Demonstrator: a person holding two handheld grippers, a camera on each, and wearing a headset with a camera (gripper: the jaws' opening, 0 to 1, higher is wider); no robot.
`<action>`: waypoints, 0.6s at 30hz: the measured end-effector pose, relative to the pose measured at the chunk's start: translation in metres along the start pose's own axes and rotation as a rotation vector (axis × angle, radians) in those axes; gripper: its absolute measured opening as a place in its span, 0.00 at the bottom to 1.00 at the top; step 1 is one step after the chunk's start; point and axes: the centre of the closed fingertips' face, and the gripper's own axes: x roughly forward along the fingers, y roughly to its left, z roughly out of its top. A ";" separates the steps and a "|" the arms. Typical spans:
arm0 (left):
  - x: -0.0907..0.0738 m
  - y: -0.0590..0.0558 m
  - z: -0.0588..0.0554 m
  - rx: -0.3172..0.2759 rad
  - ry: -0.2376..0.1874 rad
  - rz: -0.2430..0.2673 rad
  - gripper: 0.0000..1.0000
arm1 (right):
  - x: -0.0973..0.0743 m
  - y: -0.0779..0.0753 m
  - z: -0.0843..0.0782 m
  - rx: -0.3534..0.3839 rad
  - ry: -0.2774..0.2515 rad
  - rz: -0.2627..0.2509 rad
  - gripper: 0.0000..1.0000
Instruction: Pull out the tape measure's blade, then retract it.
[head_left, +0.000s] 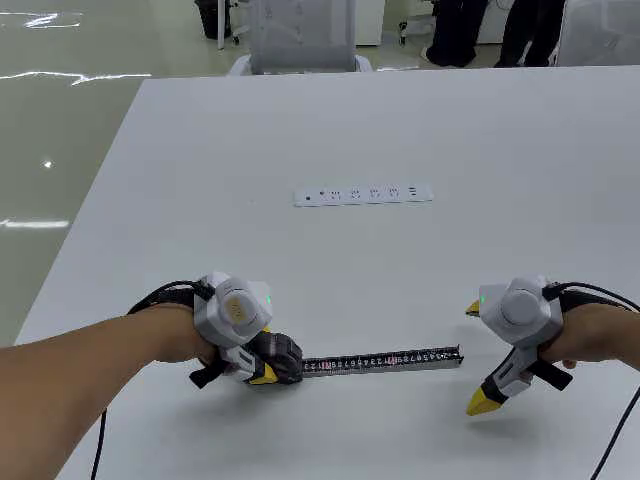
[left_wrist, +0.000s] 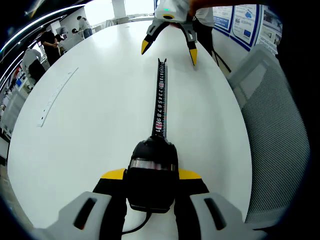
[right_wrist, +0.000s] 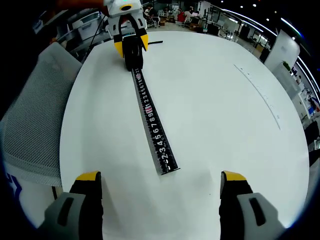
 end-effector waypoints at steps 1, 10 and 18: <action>0.000 0.000 0.000 0.000 0.001 0.000 0.32 | 0.000 0.000 0.000 0.001 0.001 0.001 1.00; 0.000 -0.001 0.000 0.010 0.004 0.010 0.32 | -0.005 -0.009 -0.003 0.032 -0.007 -0.058 1.00; -0.001 0.000 0.001 0.035 -0.019 0.026 0.33 | -0.019 -0.029 0.010 0.248 -0.150 -0.156 1.00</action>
